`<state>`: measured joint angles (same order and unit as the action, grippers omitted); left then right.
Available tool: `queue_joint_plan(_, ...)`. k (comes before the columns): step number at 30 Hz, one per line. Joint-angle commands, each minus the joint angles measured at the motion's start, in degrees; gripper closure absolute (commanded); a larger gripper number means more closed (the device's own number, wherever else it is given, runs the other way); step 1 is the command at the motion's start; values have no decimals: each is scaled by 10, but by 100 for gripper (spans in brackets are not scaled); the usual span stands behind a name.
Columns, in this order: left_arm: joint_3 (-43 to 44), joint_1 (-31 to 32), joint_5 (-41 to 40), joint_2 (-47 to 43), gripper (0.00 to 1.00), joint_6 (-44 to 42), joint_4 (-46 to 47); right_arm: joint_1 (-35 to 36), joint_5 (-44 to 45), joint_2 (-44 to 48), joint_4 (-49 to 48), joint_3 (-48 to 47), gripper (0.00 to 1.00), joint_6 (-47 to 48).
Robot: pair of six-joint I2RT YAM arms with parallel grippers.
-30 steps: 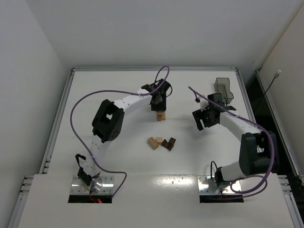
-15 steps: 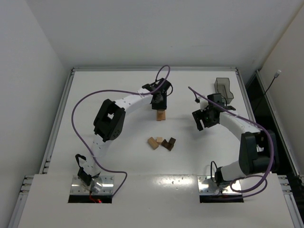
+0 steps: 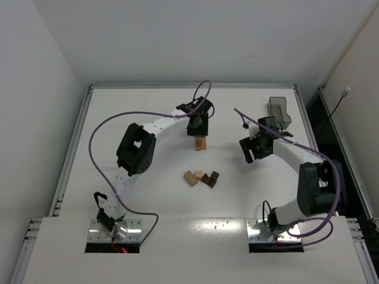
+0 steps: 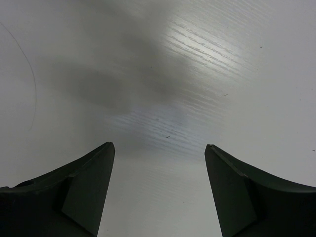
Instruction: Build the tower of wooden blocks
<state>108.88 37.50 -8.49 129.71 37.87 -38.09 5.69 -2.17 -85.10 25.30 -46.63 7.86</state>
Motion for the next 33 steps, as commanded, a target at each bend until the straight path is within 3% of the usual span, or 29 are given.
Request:
queue_joint_plan(1, 3, -6, 3, 7, 58, -1, 1, -3, -11, -1, -18, -21, 29, -7)
queue_joint_plan(9, -2, -6, 8, -13, 45, -6, 6, -3, -16, -6, -18, -21, 29, -7)
queue_joint_plan(12, -10, 1, -2, -53, 41, -18, 15, -3, -16, -6, -18, -21, 29, -7)
queue_joint_plan(17, -111, 37, -14, -193, 41, -58, 63, -3, -16, -1, -18, -21, 29, -7)
queue_joint_plan(18, -129, 44, -14, -212, 41, -90, 71, -3, -16, 5, -18, -21, 29, -7)
queue_joint_plan(20, -183, 59, 56, -245, 50, -183, 78, -3, -16, 5, -18, -16, 29, -7)
queue_joint_plan(24, -275, 71, 206, -302, 55, -295, 55, -3, -16, 18, -18, -16, 29, -7)
queue_joint_plan(29, -310, 71, 265, -282, 55, -409, -11, -3, -16, 29, -18, -16, 29, -7)
queue_joint_plan(33, -310, 81, 253, -262, 55, -478, -31, -3, -16, 34, -18, -16, 29, -7)
